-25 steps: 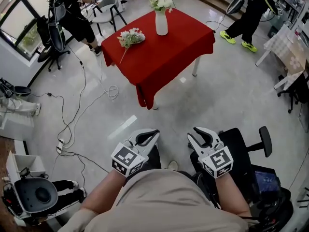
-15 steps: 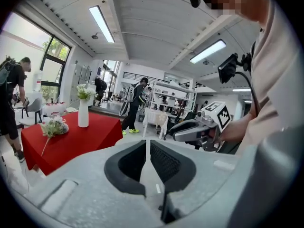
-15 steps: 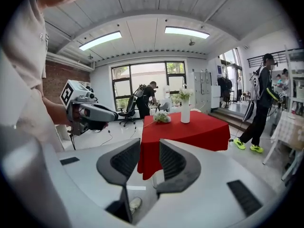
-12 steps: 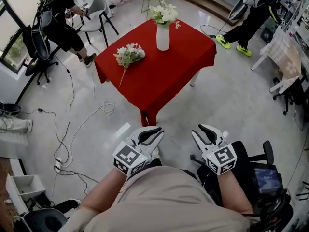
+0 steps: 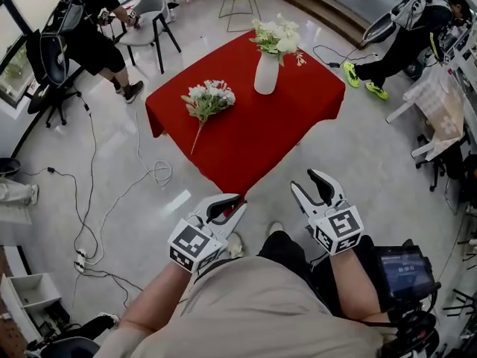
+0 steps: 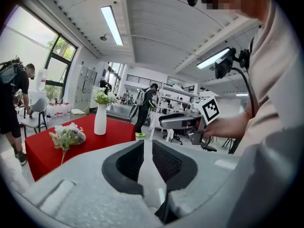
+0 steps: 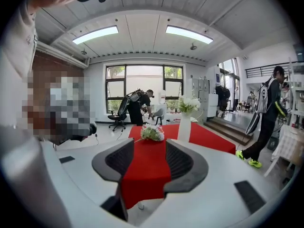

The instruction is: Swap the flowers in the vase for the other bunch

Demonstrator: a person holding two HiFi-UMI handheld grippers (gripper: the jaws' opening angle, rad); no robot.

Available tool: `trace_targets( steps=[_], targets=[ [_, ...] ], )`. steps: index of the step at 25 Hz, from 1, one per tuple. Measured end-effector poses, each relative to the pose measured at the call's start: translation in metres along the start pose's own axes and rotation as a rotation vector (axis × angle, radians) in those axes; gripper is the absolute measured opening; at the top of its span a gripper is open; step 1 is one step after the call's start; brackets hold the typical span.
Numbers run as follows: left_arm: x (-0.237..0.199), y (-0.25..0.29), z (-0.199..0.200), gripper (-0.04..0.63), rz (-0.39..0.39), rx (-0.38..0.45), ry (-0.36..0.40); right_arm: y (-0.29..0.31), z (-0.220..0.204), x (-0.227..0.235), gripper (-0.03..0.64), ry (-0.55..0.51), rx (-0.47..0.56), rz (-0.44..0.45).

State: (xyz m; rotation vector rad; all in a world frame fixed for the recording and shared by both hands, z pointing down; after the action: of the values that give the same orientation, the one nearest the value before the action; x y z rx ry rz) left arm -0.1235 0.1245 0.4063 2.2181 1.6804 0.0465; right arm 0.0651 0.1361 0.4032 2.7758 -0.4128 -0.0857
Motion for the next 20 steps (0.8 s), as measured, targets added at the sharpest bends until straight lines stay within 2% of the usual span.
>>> trace_targets(
  steps=[8, 14, 20],
  targets=[
    [-0.058, 0.026, 0.02, 0.043, 0.1, 0.022, -0.034, 0.098, 0.041, 0.084, 0.306, 0.039, 0.064, -0.005],
    [-0.096, 0.064, 0.056, 0.054, 0.193, 0.04, -0.063, 0.178, 0.072, 0.158, 0.388, 0.045, 0.096, 0.015],
    [-0.121, 0.104, 0.077, 0.06, 0.219, 0.019, -0.085, 0.242, 0.077, 0.21, 0.436, 0.068, 0.087, 0.028]
  ],
)
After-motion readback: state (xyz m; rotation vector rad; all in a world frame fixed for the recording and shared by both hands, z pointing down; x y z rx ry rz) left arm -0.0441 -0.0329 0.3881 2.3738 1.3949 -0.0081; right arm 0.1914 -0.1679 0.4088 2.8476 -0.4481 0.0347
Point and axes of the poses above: the fingertips, and each gripper's own axes: y forward along the fingers, x to its right, z out of its top, the point moved 4 cm from there along -y, backward along the fingers, and after that the axes turned 2 degrees about -z, right-handed, at the moved point
